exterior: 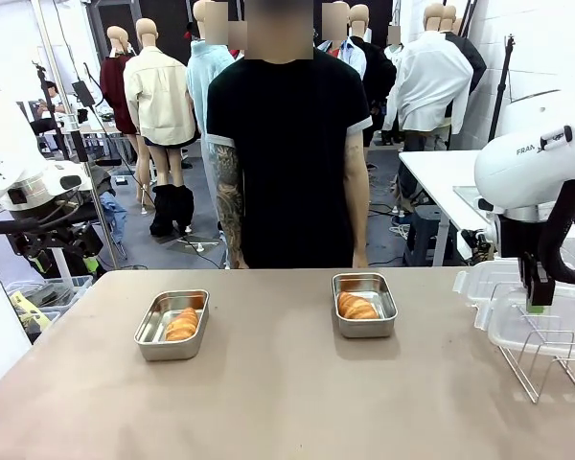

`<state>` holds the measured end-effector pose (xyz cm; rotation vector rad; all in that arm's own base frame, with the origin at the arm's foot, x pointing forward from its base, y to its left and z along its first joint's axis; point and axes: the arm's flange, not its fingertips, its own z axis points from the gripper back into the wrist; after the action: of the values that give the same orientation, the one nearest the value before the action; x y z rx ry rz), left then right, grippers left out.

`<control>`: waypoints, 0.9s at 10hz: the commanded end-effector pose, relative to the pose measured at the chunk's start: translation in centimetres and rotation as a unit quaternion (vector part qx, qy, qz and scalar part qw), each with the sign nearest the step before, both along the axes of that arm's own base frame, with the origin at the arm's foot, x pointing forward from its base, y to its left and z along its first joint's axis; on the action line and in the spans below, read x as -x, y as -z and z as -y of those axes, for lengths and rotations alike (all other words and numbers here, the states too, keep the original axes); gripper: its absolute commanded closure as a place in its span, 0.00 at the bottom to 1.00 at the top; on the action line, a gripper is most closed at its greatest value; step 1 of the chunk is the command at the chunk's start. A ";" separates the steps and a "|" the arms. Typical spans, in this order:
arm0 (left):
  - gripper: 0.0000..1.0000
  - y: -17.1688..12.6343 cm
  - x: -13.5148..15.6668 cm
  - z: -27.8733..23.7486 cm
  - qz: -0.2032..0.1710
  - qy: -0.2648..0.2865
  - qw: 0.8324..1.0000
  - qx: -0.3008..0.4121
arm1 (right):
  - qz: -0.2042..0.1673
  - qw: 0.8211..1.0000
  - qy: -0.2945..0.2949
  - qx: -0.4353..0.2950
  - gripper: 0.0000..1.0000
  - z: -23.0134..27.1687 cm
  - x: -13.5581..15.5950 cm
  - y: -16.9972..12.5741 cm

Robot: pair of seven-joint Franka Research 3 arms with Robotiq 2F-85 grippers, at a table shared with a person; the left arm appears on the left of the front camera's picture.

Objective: Place the bread in airtight containers.
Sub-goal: Release when the human grabs the Airtight Container lid.

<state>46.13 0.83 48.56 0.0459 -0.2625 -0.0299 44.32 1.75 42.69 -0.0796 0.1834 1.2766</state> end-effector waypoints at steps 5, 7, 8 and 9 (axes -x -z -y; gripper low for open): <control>0.00 0.0 0.2 0.0 0.001 -0.009 1.000 -0.002 | 0.003 0.995 0.098 -0.036 1.00 -7.3 5.0 -12.9; 0.00 0.0 0.2 0.0 0.001 -0.009 1.000 -0.002 | 0.042 0.988 0.127 -0.081 1.00 -10.0 3.6 -19.3; 0.00 0.0 0.2 0.0 0.001 -0.009 1.000 -0.002 | 0.090 0.979 0.145 -0.107 1.00 -11.0 1.6 -22.5; 0.00 0.0 0.2 0.0 0.001 -0.009 1.000 -0.002 | 0.127 0.970 0.156 -0.139 1.00 -11.4 -0.6 -24.7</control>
<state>46.12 0.82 48.57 0.0459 -0.2626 -0.0300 41.56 12.44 66.34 0.0303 -0.1060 0.9965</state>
